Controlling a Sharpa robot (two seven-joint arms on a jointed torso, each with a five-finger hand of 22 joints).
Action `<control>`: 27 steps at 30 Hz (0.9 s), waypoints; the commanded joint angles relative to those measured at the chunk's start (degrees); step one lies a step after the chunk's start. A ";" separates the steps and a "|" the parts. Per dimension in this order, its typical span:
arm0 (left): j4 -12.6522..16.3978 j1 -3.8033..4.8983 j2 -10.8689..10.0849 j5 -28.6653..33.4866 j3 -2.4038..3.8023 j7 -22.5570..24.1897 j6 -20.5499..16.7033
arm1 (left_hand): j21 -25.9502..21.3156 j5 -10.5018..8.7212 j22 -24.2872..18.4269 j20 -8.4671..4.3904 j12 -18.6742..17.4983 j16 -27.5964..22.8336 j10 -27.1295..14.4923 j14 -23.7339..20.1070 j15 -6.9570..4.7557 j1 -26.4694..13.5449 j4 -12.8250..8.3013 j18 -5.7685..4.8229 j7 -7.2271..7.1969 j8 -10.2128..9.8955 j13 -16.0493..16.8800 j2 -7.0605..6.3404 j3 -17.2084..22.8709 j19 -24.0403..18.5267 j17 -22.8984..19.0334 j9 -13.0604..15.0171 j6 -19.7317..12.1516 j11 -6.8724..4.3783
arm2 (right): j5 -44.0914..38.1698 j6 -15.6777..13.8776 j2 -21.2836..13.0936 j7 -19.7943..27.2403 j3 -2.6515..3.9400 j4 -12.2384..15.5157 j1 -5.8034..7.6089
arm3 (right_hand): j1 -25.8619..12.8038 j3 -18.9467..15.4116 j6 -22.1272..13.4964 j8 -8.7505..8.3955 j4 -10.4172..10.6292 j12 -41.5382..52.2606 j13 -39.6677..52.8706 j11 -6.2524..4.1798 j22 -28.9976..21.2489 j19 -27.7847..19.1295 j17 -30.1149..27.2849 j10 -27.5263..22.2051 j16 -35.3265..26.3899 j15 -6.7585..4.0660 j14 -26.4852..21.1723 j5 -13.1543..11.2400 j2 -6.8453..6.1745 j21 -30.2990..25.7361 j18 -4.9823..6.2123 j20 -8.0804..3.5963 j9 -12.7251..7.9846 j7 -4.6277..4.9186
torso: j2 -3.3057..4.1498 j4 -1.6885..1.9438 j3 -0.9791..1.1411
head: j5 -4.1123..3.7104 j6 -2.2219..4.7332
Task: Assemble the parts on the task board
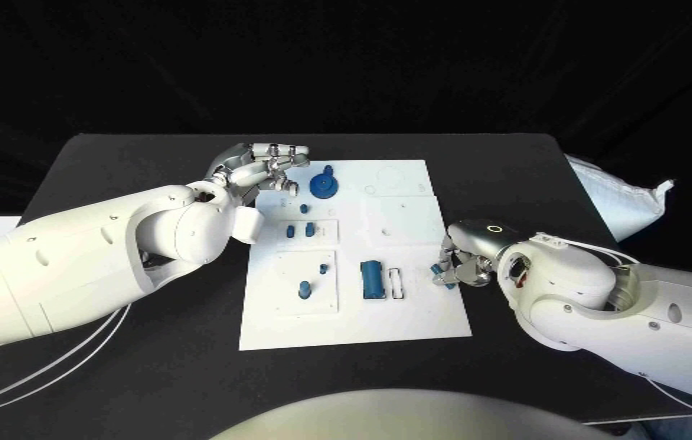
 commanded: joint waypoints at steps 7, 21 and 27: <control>0.17 0.01 0.05 0.16 0.03 0.06 1.31 | -0.40 -0.17 -0.07 0.37 0.25 -0.12 -0.27 -0.42 -0.13 -0.35 -0.26 1.04 0.03 0.23 0.06 0.07 -0.18 0.00 -0.08 0.05 -0.38 0.07 | -0.98 5.08 0.27 -1.14 -0.78 -0.52 -1.04 | 6.88 4.66 0.84 -0.29 -3.43 0.11 -8.89 -1.03 0.14 0.22 10.82 0.59 0.29 -0.75 4.97 0.99 3.87 0.40 -0.41 -0.35 -0.31 -0.36 | -0.02 0.05 -0.01 | -0.18 0.02; 0.14 0.00 0.15 0.11 0.03 0.04 1.32 | -0.43 -0.14 -0.09 0.36 0.35 -0.08 -0.33 -0.42 -0.15 -0.20 -0.42 1.05 -0.01 0.29 0.06 0.10 -0.13 0.01 -0.08 0.05 -0.42 0.03 | 11.86 -5.95 -0.58 -0.94 -0.68 2.04 -0.76 | 1.12 18.99 -0.13 -0.79 -6.75 -0.47 -9.01 -0.78 0.51 0.25 10.76 0.71 0.19 -0.27 4.96 -0.24 2.34 0.54 -0.47 0.12 0.60 0.19 | -0.02 0.08 -0.04 | -0.11 0.18; 0.15 0.00 0.20 -0.13 0.03 0.01 1.32 | -0.44 -0.13 -0.10 0.35 0.40 -0.09 -0.36 -0.44 -0.17 -0.12 -0.51 1.06 -0.02 0.32 0.06 0.09 -0.11 0.02 -0.12 0.05 -0.45 0.02 | 17.22 -10.20 -1.02 -0.59 -0.58 3.30 0.21 | -2.60 21.22 -0.23 -0.89 -5.45 -0.71 -9.11 -0.58 0.49 0.22 10.48 0.67 0.01 -0.29 4.91 -1.41 1.51 0.49 -0.44 0.09 0.79 0.06 | 0.00 0.04 -0.04 | -0.03 0.26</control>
